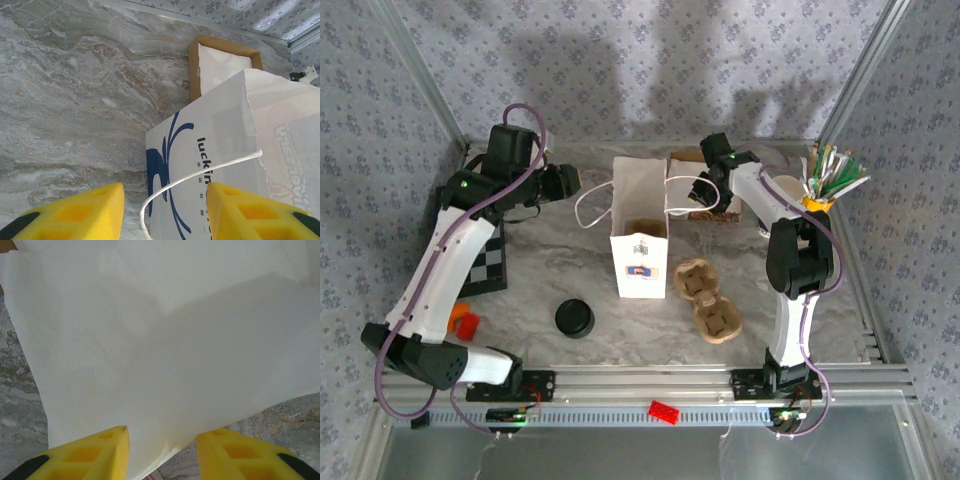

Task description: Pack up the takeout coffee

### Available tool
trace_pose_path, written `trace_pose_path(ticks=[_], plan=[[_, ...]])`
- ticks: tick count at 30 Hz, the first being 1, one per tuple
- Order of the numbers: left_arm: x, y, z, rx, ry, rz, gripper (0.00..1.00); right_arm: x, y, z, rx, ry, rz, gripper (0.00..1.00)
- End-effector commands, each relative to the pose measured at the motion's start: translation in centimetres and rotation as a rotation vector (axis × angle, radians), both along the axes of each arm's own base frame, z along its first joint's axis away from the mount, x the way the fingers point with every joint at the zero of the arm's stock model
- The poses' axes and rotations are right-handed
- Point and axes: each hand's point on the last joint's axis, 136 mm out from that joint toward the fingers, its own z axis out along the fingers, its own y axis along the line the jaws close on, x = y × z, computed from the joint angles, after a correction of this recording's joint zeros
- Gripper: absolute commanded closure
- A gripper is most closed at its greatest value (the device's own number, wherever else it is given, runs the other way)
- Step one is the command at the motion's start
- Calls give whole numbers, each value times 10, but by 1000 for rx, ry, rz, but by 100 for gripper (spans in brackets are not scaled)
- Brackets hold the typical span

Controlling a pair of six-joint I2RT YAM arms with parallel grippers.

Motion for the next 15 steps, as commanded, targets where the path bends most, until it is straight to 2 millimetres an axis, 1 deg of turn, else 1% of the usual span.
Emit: trace_pose_path(ticks=[1, 4, 6, 8, 10, 13, 15], plan=[[-2, 5, 11, -7, -45, 4, 53, 7, 1, 4, -6, -10, -10, 64], [-2, 6, 11, -6, -45, 7, 53, 9, 2, 7, -19, -23, -11, 66], [-1, 6, 10, -7, -42, 8, 53, 7, 5, 2, 1, 1, -3, 67], [-1, 6, 11, -9, -42, 8, 53, 8, 4, -1, -1, 8, -6, 69], [-1, 6, 11, -8, -43, 8, 53, 8, 4, -1, 0, 6, -6, 73], [-1, 7, 10, -6, -42, 8, 53, 10, 4, 9, 8, -17, -5, 79], [0, 7, 12, -6, -48, 8, 53, 10, 5, 16, 20, -27, -3, 89]])
